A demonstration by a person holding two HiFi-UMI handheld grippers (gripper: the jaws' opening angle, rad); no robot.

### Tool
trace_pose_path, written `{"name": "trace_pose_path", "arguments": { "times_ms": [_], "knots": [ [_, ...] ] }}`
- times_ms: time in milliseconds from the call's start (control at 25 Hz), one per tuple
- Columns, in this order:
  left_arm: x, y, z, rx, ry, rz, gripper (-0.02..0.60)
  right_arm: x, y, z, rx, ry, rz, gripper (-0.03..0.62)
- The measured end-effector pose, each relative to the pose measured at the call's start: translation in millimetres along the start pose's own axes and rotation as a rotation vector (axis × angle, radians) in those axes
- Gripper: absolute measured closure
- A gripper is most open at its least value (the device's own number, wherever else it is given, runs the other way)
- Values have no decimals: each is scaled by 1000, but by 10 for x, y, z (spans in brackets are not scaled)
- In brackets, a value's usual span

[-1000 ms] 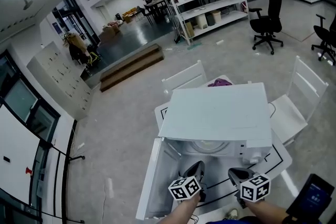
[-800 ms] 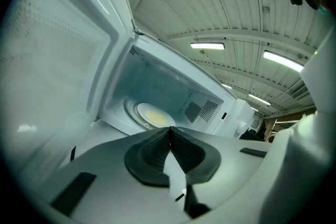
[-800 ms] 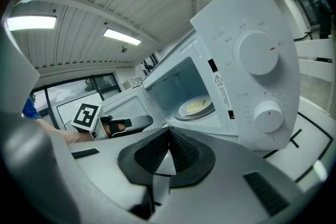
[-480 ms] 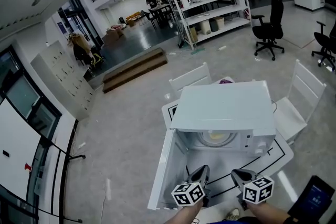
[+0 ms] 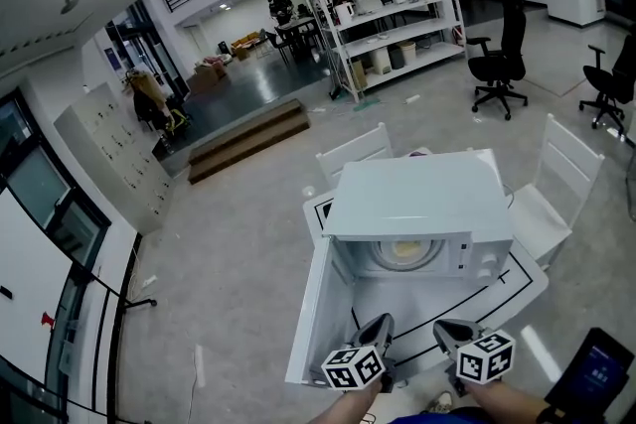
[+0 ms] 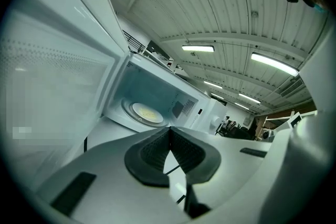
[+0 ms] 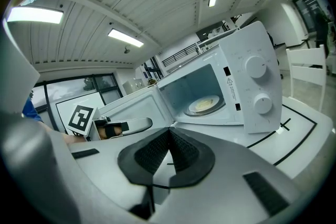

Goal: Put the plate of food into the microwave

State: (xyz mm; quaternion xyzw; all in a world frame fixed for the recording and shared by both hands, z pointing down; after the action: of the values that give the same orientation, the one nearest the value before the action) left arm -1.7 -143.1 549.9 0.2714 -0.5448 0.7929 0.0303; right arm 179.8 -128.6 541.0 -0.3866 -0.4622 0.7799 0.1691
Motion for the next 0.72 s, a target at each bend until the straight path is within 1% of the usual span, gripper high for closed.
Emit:
{"name": "trace_pose_path", "arguments": {
  "times_ms": [280, 720],
  "knots": [
    [-49, -34, -92, -2, -17, 0, 575, 107, -35, -61, 1, 0, -16, 592],
    [-60, -39, -99, 2, -23, -1, 575, 145, -22, -50, 2, 1, -26, 592]
  ]
}}
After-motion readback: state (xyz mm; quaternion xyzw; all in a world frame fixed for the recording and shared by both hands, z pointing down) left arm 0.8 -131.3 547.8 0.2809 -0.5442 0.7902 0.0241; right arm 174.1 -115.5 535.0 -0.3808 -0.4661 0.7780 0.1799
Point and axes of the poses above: the fingertips, and each gripper's own axes: z forward along the fingers, x to its left, y out of its top, the point moved 6 cm from there along -z, backward along the fingers, and after that the axes turned 3 degrees about y, right-handed, at the moved point
